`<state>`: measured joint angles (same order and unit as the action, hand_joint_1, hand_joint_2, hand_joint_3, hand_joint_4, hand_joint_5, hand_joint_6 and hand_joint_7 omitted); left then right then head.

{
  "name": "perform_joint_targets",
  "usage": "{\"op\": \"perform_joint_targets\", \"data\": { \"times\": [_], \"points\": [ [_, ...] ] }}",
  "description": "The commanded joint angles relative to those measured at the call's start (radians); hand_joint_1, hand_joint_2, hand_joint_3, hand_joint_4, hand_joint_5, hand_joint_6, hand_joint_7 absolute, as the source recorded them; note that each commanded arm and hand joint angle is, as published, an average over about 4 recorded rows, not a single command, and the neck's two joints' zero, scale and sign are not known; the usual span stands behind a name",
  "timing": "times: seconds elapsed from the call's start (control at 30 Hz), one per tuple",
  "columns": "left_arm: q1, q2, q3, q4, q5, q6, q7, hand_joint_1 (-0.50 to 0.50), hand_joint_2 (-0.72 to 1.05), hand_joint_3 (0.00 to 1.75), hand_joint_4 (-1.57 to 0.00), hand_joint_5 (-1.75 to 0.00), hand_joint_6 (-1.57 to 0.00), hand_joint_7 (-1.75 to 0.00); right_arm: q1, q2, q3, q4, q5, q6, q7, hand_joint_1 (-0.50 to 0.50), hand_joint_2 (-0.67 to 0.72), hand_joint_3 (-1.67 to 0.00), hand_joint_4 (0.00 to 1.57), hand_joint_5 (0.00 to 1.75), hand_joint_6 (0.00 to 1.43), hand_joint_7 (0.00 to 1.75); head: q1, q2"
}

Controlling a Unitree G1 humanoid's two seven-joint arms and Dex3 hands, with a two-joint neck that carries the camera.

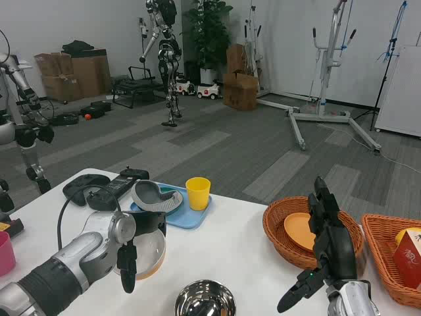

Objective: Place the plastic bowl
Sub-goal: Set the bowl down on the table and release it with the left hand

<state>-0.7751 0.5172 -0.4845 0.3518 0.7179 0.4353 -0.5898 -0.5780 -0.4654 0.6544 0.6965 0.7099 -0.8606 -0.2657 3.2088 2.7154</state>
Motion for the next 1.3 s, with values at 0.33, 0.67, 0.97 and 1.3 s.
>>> {"op": "perform_joint_targets", "data": {
  "times": [0.33,0.67,0.97,1.3],
  "points": [
    [0.046,0.000,0.026,-0.085,0.043,0.023,-0.048,-0.50,1.05,1.75,-0.07,-1.75,-0.38,-1.68,0.030,-0.002,-0.009,-0.071,0.003,0.005,0.002,-0.38,0.72,0.00,0.00,0.00,0.00,0.00,0.004,-0.018],
    [0.051,-0.008,0.027,-0.066,0.051,0.023,-0.048,-0.50,1.05,1.75,-0.07,-1.75,-0.38,-1.68,0.030,-0.002,-0.007,-0.071,0.003,0.005,0.002,-0.38,0.72,0.00,0.00,0.00,0.00,0.00,0.009,-0.033],
    [0.072,-0.068,0.049,0.103,0.127,-0.020,-0.041,-0.50,1.05,1.75,-0.07,-1.75,-0.39,-1.68,0.030,-0.001,-0.006,-0.059,0.004,0.005,0.002,-0.38,0.72,0.00,0.00,0.00,0.00,0.00,0.014,-0.070],
    [0.076,-0.132,0.119,0.257,0.183,-0.139,0.026,-0.50,1.05,1.75,0.00,-1.75,-0.37,-1.68,0.030,-0.002,-0.004,-0.055,0.005,0.005,0.002,-0.38,0.72,0.00,0.00,0.00,0.00,0.00,0.042,-0.136]
  ]
}}
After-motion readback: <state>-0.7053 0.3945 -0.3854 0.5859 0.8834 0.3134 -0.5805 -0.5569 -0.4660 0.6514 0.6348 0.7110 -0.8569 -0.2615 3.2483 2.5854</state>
